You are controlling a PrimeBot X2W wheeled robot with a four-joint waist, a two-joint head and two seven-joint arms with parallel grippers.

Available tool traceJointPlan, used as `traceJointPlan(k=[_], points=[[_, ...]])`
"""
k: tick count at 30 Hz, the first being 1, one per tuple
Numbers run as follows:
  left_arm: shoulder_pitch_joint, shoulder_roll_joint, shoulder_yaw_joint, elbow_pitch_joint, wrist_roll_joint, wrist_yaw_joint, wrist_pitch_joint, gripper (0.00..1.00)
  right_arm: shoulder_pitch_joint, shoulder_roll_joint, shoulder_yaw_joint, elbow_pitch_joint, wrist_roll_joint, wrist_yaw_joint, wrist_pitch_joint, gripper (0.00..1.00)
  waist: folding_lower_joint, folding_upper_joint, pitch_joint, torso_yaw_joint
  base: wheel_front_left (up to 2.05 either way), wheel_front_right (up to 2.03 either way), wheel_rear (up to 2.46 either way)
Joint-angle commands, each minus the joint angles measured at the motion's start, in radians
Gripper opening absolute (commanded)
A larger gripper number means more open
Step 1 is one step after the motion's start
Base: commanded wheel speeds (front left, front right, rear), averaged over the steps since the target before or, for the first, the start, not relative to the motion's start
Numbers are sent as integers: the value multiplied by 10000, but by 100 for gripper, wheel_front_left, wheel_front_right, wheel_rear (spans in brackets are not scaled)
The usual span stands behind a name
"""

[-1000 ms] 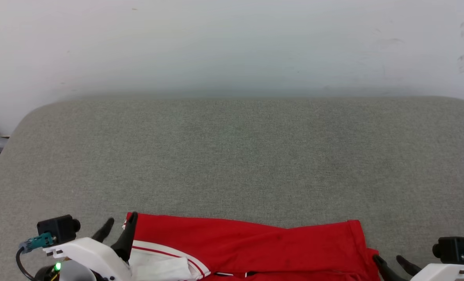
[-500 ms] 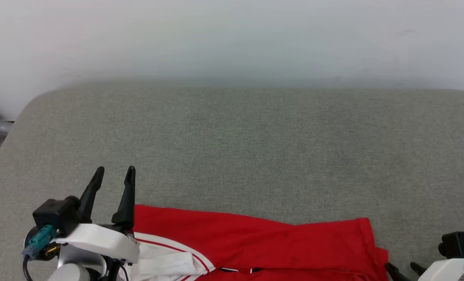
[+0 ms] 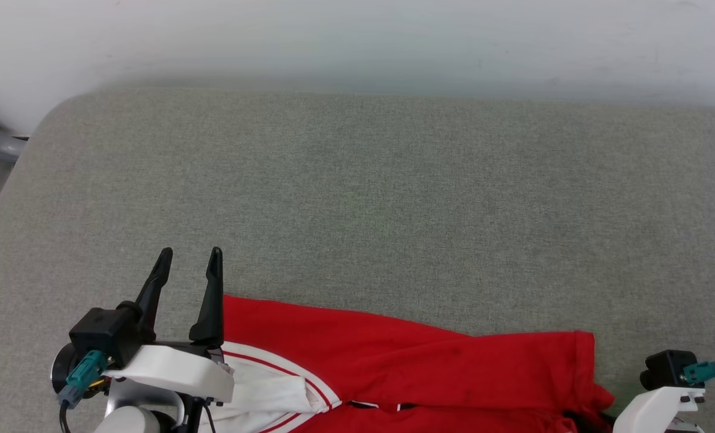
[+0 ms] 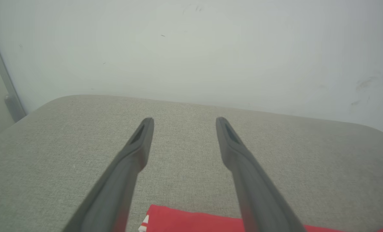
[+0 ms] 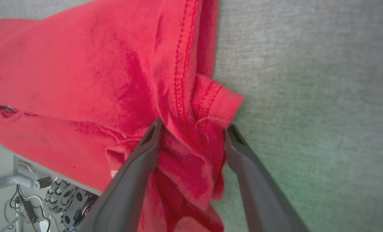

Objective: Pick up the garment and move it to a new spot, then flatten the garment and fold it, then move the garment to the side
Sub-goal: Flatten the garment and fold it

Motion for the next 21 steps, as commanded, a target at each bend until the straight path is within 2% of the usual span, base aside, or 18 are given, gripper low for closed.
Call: traceJointPlan(k=[1, 14, 21], points=[[-119, 27, 7, 14, 39, 29, -56, 100, 133, 345, 425, 406, 164, 29, 184, 0, 0, 0, -9, -14, 0, 0, 0], [241, 312, -23, 48, 274, 264, 70, 100, -358, -429, -9, -581, 445, 12, -136, 0, 0, 0, -819, -346, 0, 0, 0], [611, 414, -21, -63, 208, 442, 171, 100, -13, -895, -1402, -584, 401, 10, 352, 0, 0, 0, -1257, -606, 0, 0, 0]])
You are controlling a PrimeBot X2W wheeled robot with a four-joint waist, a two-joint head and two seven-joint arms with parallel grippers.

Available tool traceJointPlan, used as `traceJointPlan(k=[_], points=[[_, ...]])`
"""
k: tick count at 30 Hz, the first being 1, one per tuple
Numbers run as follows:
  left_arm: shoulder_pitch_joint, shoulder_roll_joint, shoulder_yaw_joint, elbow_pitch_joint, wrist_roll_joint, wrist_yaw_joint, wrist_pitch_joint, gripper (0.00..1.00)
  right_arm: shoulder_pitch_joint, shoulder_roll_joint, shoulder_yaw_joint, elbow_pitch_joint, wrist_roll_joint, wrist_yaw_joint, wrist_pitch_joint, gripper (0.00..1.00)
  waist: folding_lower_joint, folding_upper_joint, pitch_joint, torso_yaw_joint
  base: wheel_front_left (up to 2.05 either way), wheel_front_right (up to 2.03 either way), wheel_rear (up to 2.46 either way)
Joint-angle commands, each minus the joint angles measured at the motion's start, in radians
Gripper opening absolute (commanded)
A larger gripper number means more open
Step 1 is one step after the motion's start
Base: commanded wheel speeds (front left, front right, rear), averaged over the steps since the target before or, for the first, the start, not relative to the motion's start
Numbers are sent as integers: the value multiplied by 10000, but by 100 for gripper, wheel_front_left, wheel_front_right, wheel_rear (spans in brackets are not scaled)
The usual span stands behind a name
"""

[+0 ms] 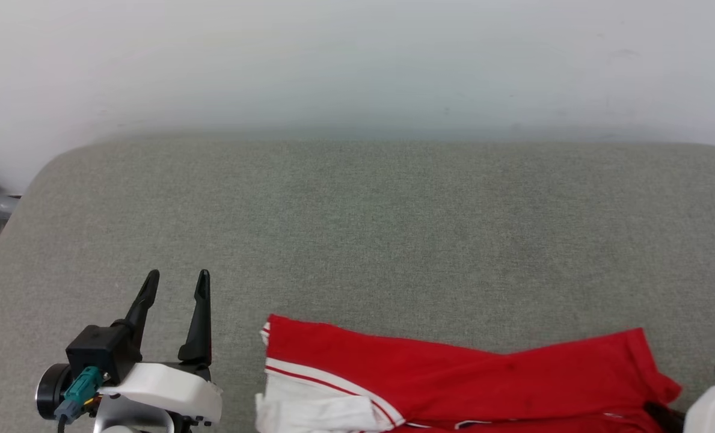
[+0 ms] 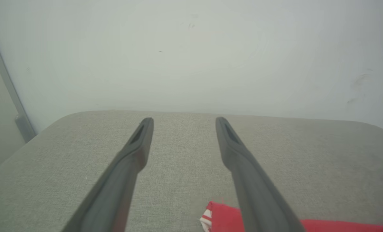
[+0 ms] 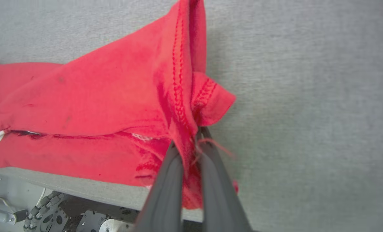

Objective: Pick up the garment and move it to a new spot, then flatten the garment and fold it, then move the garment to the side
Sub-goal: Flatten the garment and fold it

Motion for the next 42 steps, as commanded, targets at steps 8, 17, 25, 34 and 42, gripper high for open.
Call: traceJointPlan(k=[8, 17, 25, 34, 42], points=[[308, 33, -41, -54, -111, 97, 74, 100, 250, 547, -1813, 48, 684, -13, 1286, 0, 0, -1, -324, -173, 0, 0, 0], [290, 23, -133, -25, -213, 36, 193, 100, -393, 2563, -2617, 33, 5619, -10, 4295, 0, 0, -1, -439, 29, 0, 0, 0], [-35, -86, -287, 21, -206, -49, 267, 100, -576, 2577, -301, 822, 8986, -10, 3186, 0, 0, -1, -393, 691, 0, 0, 0], [-451, -287, -481, 118, -195, -250, 246, 100, -1115, 2572, 2260, 1109, 9959, -10, 1257, 0, 0, -1, 19, 1522, 0, 0, 0], [-1007, -487, -518, 317, -126, -413, 85, 100, -2043, 2571, 3678, 1735, 10045, -10, -111, 0, 0, -1, 880, 1734, 0, 0, 0]])
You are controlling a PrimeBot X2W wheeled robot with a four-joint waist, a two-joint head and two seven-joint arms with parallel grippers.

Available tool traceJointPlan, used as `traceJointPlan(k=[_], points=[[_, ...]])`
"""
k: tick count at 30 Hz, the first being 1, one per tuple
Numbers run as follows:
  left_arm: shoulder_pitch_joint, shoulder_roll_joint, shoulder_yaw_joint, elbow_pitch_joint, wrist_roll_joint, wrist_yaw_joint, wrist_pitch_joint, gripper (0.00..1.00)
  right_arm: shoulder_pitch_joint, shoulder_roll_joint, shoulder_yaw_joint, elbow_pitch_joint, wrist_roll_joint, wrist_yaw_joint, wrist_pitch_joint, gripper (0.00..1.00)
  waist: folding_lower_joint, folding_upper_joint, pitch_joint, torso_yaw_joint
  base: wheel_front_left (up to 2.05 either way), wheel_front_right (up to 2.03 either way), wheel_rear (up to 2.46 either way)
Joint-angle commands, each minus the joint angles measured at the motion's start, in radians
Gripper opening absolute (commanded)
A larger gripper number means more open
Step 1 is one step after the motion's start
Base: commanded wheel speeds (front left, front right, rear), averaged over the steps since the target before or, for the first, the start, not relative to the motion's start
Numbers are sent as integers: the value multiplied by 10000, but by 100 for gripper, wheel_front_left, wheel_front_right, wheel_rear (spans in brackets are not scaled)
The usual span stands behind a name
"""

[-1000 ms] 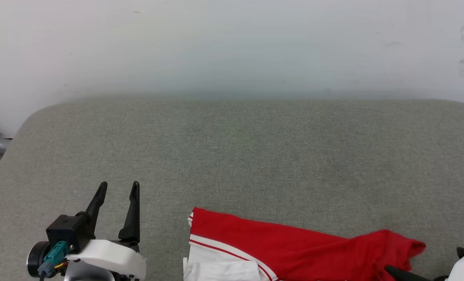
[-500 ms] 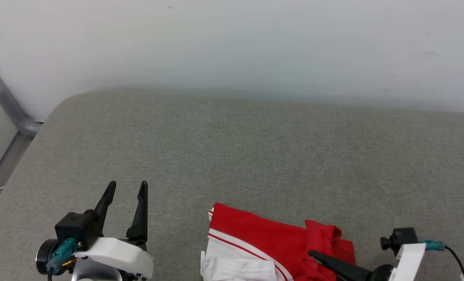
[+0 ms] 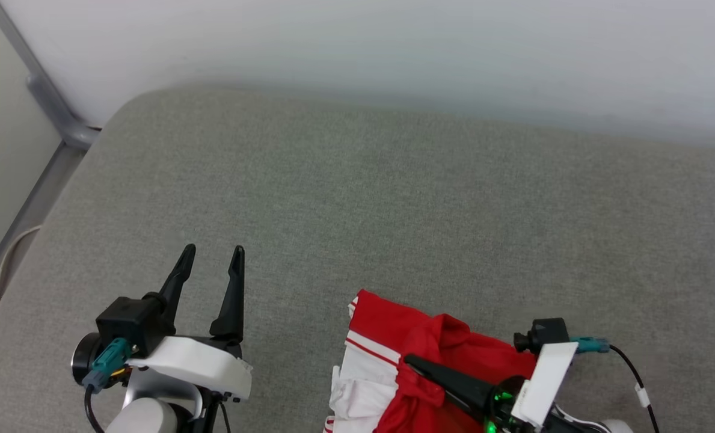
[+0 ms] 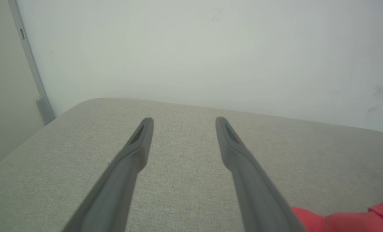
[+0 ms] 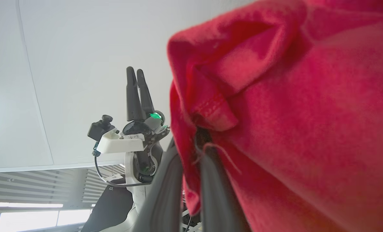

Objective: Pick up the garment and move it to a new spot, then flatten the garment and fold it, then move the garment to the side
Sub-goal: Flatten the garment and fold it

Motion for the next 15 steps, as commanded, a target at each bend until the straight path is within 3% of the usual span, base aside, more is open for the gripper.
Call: traceJointPlan(k=[1, 4, 6, 7, 15], points=[[-156, -76, -5, 88, 27, -81, -78, 100, -241, 17, 166, 140, 44, -6, -230, 0, -1, 0, 299, 54, 0, 0, 0], [-320, -205, -50, 225, 43, -160, -145, 100, -501, 18, 613, 492, -81, -6, -653, 0, -1, 0, 537, 15, 0, 0, 0], [-413, -263, -67, 362, 47, -217, -179, 100, -646, 15, 829, 723, -124, -6, -888, 41, -1, 0, 633, -17, 0, 0, 0], [-444, -287, -61, 411, 61, -240, -195, 100, -711, 14, 908, 789, -195, -6, -998, 100, -1, 0, 654, -35, 0, 0, 0], [-532, -366, -31, 741, 93, -354, -277, 100, -915, -60, 1306, 600, -769, -4, -1547, 100, -1, 0, 488, -248, 0, 0, 0]])
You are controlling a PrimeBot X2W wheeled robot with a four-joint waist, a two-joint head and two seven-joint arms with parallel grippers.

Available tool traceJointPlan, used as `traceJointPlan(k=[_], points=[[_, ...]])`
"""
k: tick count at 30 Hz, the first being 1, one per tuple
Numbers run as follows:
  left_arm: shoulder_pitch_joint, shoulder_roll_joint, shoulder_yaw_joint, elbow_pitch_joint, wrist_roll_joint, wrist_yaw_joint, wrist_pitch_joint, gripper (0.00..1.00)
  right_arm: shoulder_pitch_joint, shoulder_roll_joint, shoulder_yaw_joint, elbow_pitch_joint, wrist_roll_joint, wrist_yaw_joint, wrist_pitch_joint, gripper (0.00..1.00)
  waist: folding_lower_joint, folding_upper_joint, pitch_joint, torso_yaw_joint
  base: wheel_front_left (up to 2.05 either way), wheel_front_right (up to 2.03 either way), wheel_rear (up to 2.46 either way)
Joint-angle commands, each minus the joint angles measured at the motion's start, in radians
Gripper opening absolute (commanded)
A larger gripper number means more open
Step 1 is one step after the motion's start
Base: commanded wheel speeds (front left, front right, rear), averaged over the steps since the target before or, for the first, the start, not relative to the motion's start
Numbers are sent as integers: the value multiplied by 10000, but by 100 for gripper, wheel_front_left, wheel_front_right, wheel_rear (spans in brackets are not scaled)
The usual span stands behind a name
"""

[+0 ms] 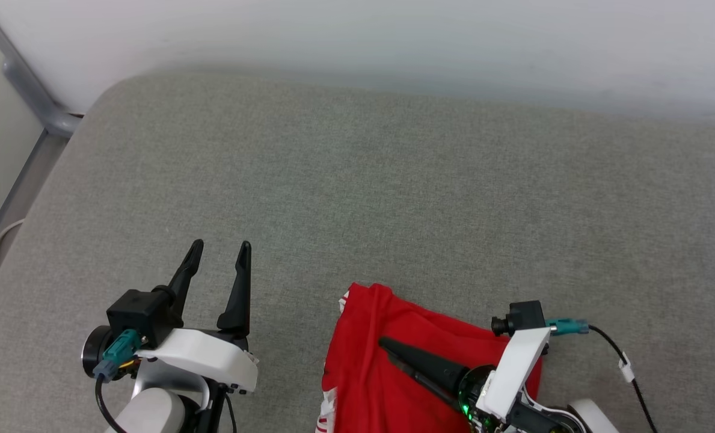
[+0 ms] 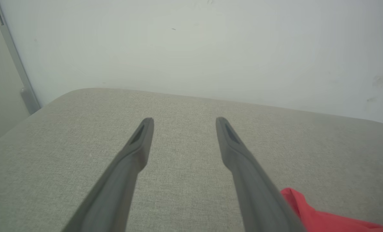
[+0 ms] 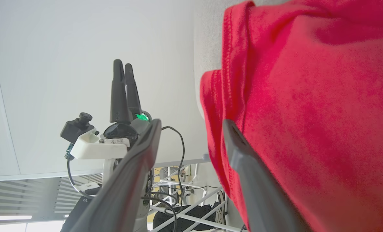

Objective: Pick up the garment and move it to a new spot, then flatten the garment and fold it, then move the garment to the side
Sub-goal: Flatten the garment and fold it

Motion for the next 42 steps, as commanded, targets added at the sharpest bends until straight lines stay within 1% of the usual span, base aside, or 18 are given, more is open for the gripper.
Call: traceJointPlan(k=[1, 4, 6, 9, 13, 15, 17, 20, 23, 26, 28, 33, 42], points=[[-97, -33, 17, 8, 46, -31, -34, 100, -64, -99, 41, -90, -111, -6, -50, 100, -1, 0, -87, -54, 0, 0, 0], [25, 8, 29, 88, 17, -51, -49, 100, 4, -458, 182, -774, -825, -6, -614, 100, -1, 0, -312, -192, 0, 0, 0], [97, 42, 33, 108, 7, -46, -55, 100, 11, -807, 267, -1235, -1644, -6, -1345, 100, -1, 0, -448, -288, 0, 0, 0], [193, 99, 32, 126, 17, -13, -51, 100, 99, -1342, 215, -1466, -3156, -6, -2734, 100, -1, 0, -644, -437, 0, 0, 0], [307, 169, 61, 132, 10, 77, -43, 100, 290, -1845, -315, -1426, -5032, -6, -4216, 100, -1, 0, -879, -683, 0, 0, 0], [399, 184, 69, 128, 5, 131, -33, 100, 387, -2097, -737, -1343, -6199, -6, -4795, 100, -1, 0, -1003, -813, 0, 0, 0], [506, 204, 68, 137, 2, 166, -39, 100, 545, -2194, -1306, -1261, -7449, -6, -5279, 100, -1, 0, -1143, -946, 0, 0, 0], [693, 234, 71, 169, -23, 243, -41, 100, 843, -1982, -2363, -1489, -9096, -6, -5853, 100, -1, 0, -1349, -1142, 0, 0, 0], [825, 205, 94, 158, -19, 284, -69, 100, 1187, -1629, -3287, -2059, -10477, -6, -6220, 100, -1, 0, -1505, -1301, 0, 0, 0], [963, 206, 65, 207, 127, 363, -100, 100, 1586, -1284, -3869, -2676, -11575, -6, -6313, 100, -1, 0, -1618, -1426, 0, 0, 0], [1057, 191, 38, 261, 172, 399, -96, 100, 1877, -1071, -4087, -3033, -12077, -6, -6248, 100, -1, 0, -1720, -1462, 0, 0, 0], [1326, 87, 58, 298, 352, 441, -136, 100, 2779, -696, -4438, -3806, -12854, -6, -5923, 100, -1, 0, -1983, -1481, 0, 0, 0], [1844, -146, 287, 370, 519, 327, -176, 100, 3483, -285, -4505, -4575, -13109, -6, -5415, 100, -1, 0, -2235, -1537, 0, 0, 0]])
